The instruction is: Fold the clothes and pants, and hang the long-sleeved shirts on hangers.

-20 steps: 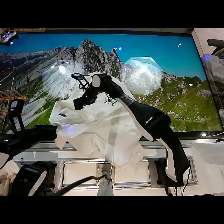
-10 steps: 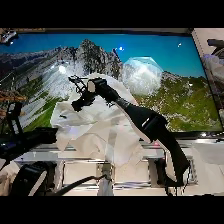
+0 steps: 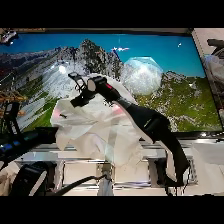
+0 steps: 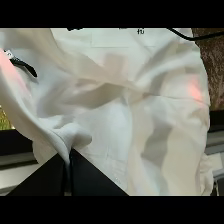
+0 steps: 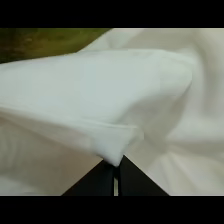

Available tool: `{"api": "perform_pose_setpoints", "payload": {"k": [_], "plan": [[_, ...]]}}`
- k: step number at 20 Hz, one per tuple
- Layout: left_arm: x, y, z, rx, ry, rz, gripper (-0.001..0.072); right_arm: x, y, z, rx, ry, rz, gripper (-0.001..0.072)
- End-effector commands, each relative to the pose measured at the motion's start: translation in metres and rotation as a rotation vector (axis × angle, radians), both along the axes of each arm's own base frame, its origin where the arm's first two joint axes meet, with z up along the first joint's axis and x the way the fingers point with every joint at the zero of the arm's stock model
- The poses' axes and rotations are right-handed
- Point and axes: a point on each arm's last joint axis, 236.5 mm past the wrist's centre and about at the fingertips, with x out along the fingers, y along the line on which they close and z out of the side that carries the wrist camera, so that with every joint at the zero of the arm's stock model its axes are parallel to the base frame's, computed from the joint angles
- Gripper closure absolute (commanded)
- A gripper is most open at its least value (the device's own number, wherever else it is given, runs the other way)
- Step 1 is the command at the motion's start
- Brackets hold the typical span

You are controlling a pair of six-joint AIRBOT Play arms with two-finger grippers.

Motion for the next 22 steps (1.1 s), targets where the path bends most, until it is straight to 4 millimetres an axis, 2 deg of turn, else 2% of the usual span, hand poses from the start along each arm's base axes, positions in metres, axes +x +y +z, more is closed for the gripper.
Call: {"api": "perform_pose_setpoints", "payload": {"k": [1,3,5,6,7,9,10,11,12,14,16,18,20,22], "plan": [[0.048,0.013,0.045,0.032,-0.278,0.054,0.0688,0.059,-0.028,0.08,0.079,-0.213,-0.106,0.069],[0.087,0.013,0.122,-0.003,-0.628,0.085,0.0688,0.095,-0.055,0.185,0.212,-0.417,-0.194,0.069],[0.107,0.016,0.212,-0.103,-0.97,0.153,0.0688,0.103,-0.084,0.3,0.347,-0.633,-0.256,0.069],[0.112,0.018,0.253,-0.152,-1.103,0.183,0.0688,0.098,-0.101,0.353,0.403,-0.743,-0.284,0.069],[0.116,0.016,0.285,-0.194,-1.199,0.197,0.0688,0.086,-0.12,0.406,0.457,-0.855,-0.313,0.069],[0.12,0.0,0.342,-0.258,-1.355,0.181,0.0688,0.052,-0.159,0.491,0.52,-1.055,-0.349,0.069],[0.121,-0.016,0.365,-0.274,-1.41,0.145,0.0688,0.034,-0.178,0.521,0.523,-1.137,-0.36,0.069],[0.122,-0.034,0.383,-0.299,-1.435,0.103,0.0688,0.016,-0.201,0.543,0.488,-1.216,-0.364,0.069],[0.12,-0.052,0.399,-0.334,-1.45,0.066,0.0689,0.003,-0.224,0.556,0.427,-1.275,-0.376,0.069],[0.108,-0.085,0.426,-0.417,-1.472,-0.008,0.0689,-0.021,-0.269,0.57,0.297,-1.347,-0.412,0.0689],[0.094,-0.115,0.437,-0.422,-1.486,-0.094,0.0689,-0.045,-0.3,0.58,0.239,-1.375,-0.442,0.0689],[0.095,-0.134,0.422,-0.393,-1.406,-0.152,0.0689,-0.062,-0.314,0.586,0.237,-1.383,-0.453,0.0689],[0.112,-0.146,0.385,-0.305,-1.258,-0.191,0.069,-0.068,-0.318,0.586,0.239,-1.375,-0.456,0.0689],[0.131,-0.147,0.338,-0.185,-1.085,-0.217,0.0689,-0.06,-0.313,0.578,0.257,-1.338,-0.478,0.0689]]}}
